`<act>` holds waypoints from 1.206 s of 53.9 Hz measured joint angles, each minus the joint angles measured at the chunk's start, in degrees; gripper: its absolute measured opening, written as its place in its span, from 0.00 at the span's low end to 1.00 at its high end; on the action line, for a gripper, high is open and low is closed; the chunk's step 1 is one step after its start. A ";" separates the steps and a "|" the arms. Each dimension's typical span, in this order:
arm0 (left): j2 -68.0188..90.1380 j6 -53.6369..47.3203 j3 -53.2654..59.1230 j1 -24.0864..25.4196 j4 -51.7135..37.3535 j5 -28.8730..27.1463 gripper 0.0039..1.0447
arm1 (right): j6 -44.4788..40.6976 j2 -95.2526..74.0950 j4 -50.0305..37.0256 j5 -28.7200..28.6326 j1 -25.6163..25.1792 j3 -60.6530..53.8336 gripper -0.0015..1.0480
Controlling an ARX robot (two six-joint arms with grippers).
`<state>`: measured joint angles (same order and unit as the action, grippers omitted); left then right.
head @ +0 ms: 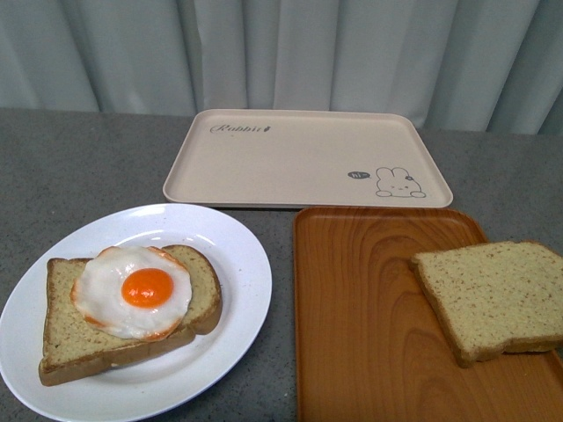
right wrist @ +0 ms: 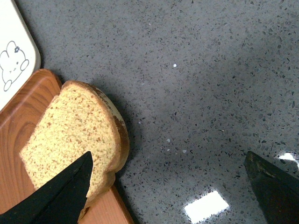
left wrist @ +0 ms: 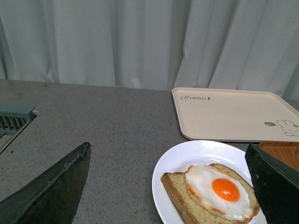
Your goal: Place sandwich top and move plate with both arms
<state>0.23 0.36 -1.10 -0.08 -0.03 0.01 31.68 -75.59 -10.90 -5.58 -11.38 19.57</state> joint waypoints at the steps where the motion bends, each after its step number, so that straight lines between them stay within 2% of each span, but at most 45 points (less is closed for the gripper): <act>1: 0.00 0.00 0.00 0.00 0.00 0.00 0.94 | 0.09 -0.46 -0.07 0.02 0.00 0.15 0.91; 30: 0.00 0.00 0.00 0.00 0.00 0.00 0.94 | 0.98 -9.70 -3.65 2.08 1.25 2.51 0.91; 65: 0.00 0.00 0.00 0.00 0.00 0.00 0.94 | 3.39 -15.32 -5.60 4.55 7.78 5.90 0.91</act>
<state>0.23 0.36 -1.10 -0.08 -0.03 0.01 35.07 -90.91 -16.49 -1.04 -3.60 25.47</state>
